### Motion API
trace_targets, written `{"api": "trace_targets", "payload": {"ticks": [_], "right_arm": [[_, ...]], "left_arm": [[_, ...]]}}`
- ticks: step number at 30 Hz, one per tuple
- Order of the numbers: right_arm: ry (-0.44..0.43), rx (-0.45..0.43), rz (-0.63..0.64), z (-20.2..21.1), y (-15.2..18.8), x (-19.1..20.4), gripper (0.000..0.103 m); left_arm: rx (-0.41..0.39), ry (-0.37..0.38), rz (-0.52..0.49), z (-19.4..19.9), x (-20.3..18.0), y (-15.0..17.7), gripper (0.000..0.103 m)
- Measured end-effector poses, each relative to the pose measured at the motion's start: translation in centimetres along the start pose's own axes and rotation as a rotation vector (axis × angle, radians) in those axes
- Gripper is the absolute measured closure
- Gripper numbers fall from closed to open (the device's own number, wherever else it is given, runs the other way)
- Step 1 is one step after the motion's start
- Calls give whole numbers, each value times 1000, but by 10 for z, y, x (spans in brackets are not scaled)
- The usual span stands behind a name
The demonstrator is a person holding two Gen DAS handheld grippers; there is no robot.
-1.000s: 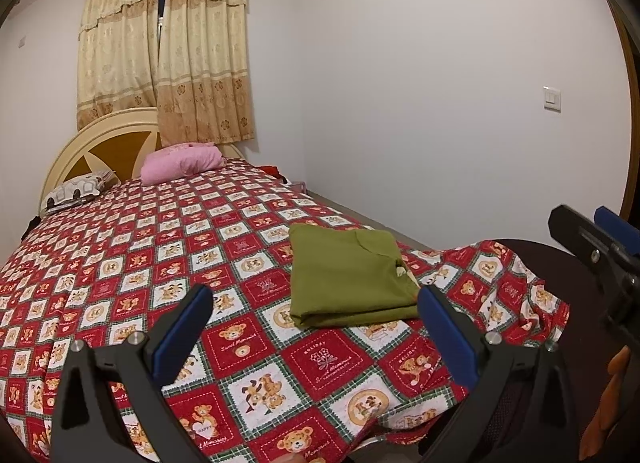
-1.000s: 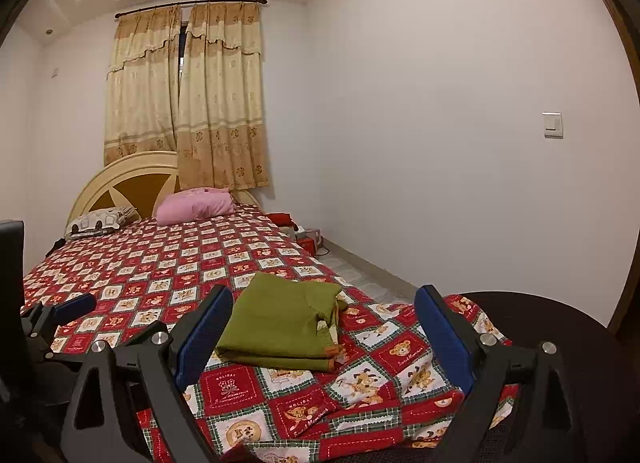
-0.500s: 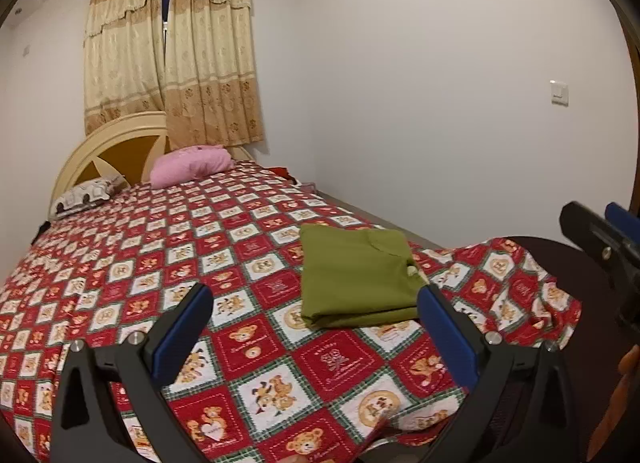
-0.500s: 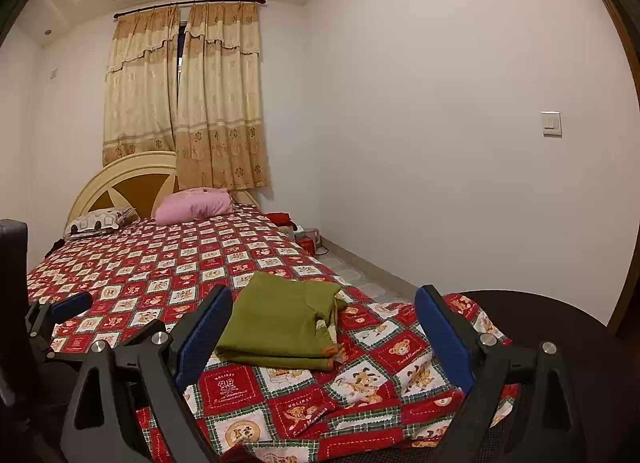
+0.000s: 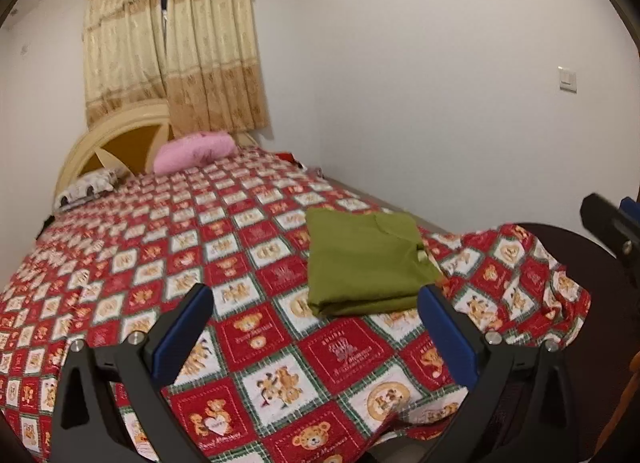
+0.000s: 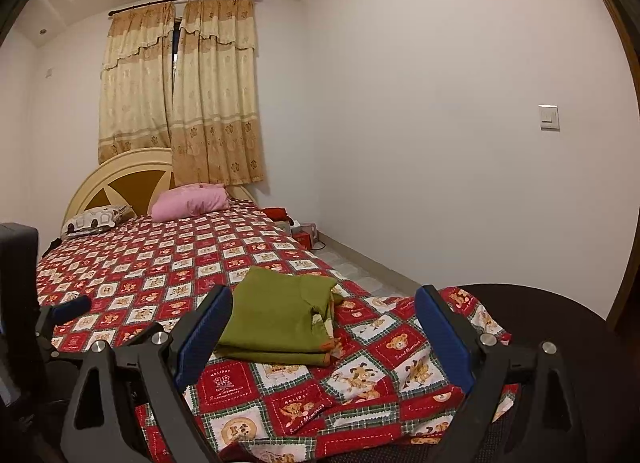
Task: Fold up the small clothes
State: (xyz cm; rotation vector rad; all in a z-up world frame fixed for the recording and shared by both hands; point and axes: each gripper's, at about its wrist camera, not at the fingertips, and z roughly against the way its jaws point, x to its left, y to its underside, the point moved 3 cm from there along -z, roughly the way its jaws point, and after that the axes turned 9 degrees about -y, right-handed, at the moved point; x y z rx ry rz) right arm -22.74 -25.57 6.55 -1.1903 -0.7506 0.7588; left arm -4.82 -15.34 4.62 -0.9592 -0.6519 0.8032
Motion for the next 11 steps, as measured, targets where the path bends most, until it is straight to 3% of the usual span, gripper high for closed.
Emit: {"api": "trace_targets", "payload": {"ticks": [3, 11], "right_arm": [[4, 5, -5, -2, 1, -1, 10], [32, 45, -59, -11, 9, -17, 10]], "left_arm": [[38, 54, 30, -9, 2, 5, 0], [71, 14, 52, -19, 11, 9, 0]]}}
